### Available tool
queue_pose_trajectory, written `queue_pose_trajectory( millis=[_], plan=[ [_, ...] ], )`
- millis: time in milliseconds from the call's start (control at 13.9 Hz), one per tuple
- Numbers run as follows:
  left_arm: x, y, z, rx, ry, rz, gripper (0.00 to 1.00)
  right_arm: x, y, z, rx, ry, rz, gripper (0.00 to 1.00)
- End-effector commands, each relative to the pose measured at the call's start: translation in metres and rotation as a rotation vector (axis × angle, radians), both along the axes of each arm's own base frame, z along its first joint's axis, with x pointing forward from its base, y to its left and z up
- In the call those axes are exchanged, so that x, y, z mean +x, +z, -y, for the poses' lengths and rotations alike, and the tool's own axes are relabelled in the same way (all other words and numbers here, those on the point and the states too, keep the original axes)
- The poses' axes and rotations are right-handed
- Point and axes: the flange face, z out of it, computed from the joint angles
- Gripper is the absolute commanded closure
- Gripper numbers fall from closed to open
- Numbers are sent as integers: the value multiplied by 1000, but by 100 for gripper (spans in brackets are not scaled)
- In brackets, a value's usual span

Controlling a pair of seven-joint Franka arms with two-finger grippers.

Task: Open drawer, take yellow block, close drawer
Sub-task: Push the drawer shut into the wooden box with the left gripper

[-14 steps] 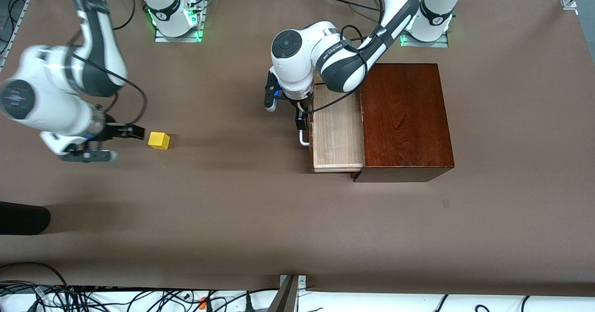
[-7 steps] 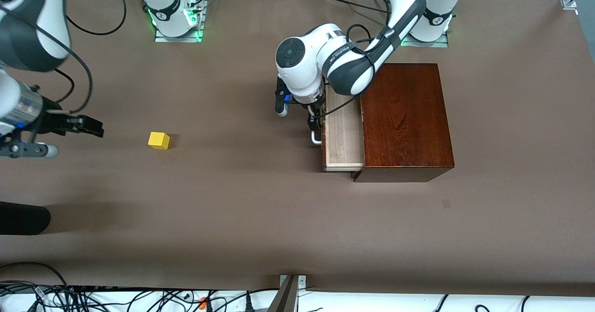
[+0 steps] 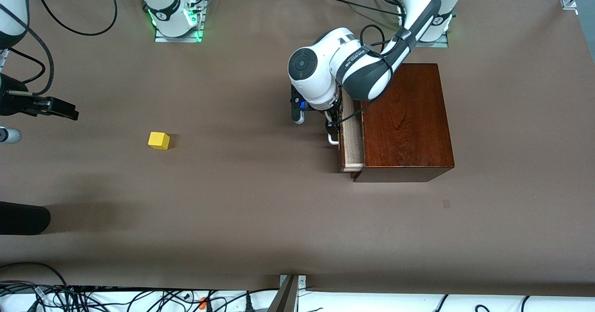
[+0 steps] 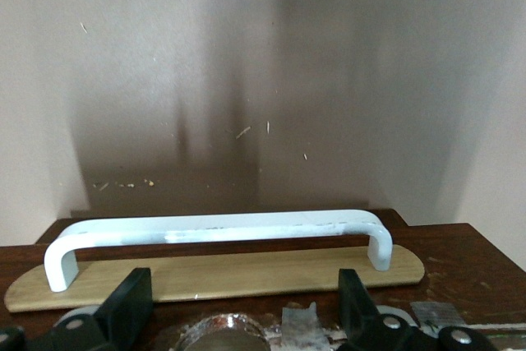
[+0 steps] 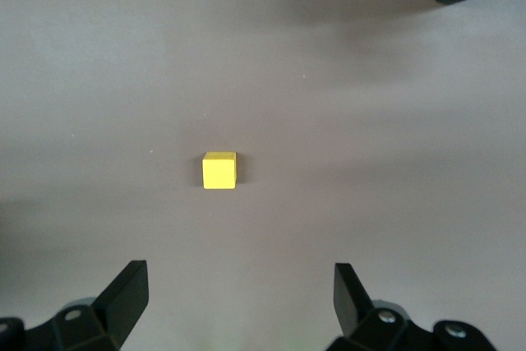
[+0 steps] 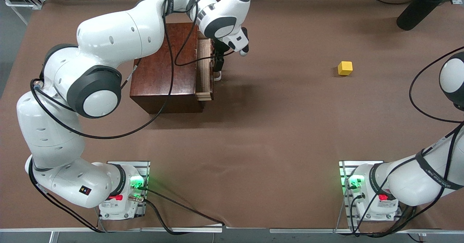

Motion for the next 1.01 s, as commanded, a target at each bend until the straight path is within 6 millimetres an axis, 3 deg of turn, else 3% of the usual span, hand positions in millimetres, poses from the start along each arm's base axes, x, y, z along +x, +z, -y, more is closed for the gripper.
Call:
queue_pose_trajectory(
  millis=[0, 144, 359, 647, 719, 790, 934],
  plan=[
    [-6, -1, -22, 64, -8, -7, 0, -10, -1, 14, 45, 10, -15, 0],
    [3, -3, -38, 88, 20, -27, 0, -17, 1, 10, 20, 40, -2, 0],
    [7, -4, -56, 136, 49, -63, 0, -41, -4, 21, 42, 30, 28, 0],
    [22, -4, -84, 160, 99, -89, 0, -60, 10, 29, 49, 27, 44, 0],
    [23, -3, -82, 151, 100, -80, 0, -65, 26, 34, 52, 7, 85, 0],
    [21, -1, -73, 142, 93, -68, 0, -65, 28, 43, 63, -3, 99, 0],
    [10, 4, -45, 111, 152, 2, 0, -67, 29, 40, 66, 9, 92, 0]
  ],
)
